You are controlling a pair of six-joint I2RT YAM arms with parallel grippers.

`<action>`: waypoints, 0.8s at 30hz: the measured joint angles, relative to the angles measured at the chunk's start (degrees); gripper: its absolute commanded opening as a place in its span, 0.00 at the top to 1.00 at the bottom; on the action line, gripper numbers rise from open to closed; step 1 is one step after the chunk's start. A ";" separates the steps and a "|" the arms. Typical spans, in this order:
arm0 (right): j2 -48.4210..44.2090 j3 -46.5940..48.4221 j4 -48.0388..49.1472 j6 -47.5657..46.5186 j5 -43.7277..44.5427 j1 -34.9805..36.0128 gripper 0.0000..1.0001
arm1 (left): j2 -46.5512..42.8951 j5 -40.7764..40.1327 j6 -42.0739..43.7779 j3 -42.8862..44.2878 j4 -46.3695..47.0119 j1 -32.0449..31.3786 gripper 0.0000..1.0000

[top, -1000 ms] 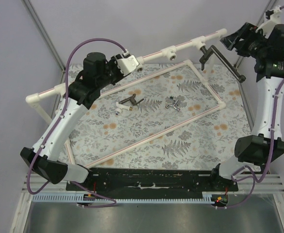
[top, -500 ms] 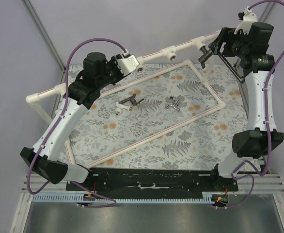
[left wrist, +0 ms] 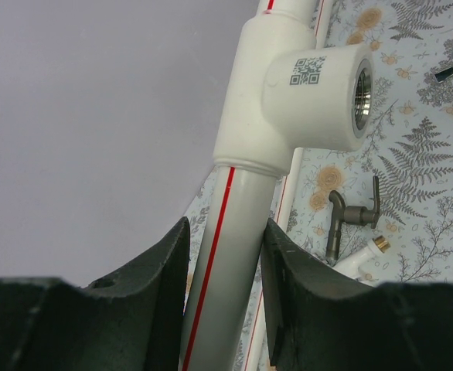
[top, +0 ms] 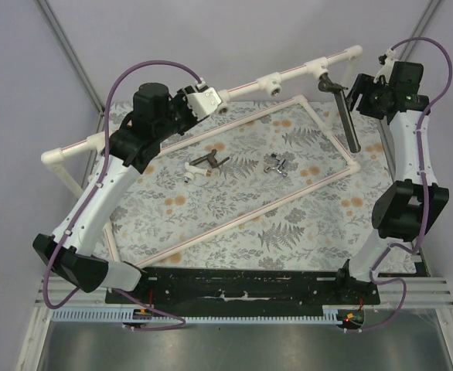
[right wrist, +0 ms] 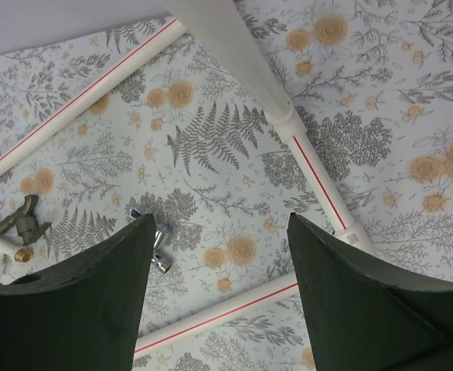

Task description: Install the water faucets

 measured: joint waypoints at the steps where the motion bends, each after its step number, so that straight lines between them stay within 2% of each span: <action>1: 0.09 -0.22 -0.57 0.00 0.04 0.11 0.22 | 0.07 0.00 0.00 0.02 0.00 0.00 0.95; 7: -3.32 -0.37 -0.33 -2.03 3.54 0.66 0.20 | 0.24 0.02 0.00 0.39 -0.39 0.02 0.95; 13: -17.84 -10.38 11.93 -6.49 5.64 0.55 0.16 | 0.44 0.07 0.00 0.52 -0.44 0.04 0.95; 17: -25.46 -16.61 20.70 -11.47 1.16 0.57 0.13 | 0.46 0.07 0.00 0.55 -0.46 0.04 0.95; 24: -28.74 -30.14 32.15 -21.31 -11.43 0.68 0.10 | 0.46 0.04 0.00 0.55 -0.48 0.04 0.95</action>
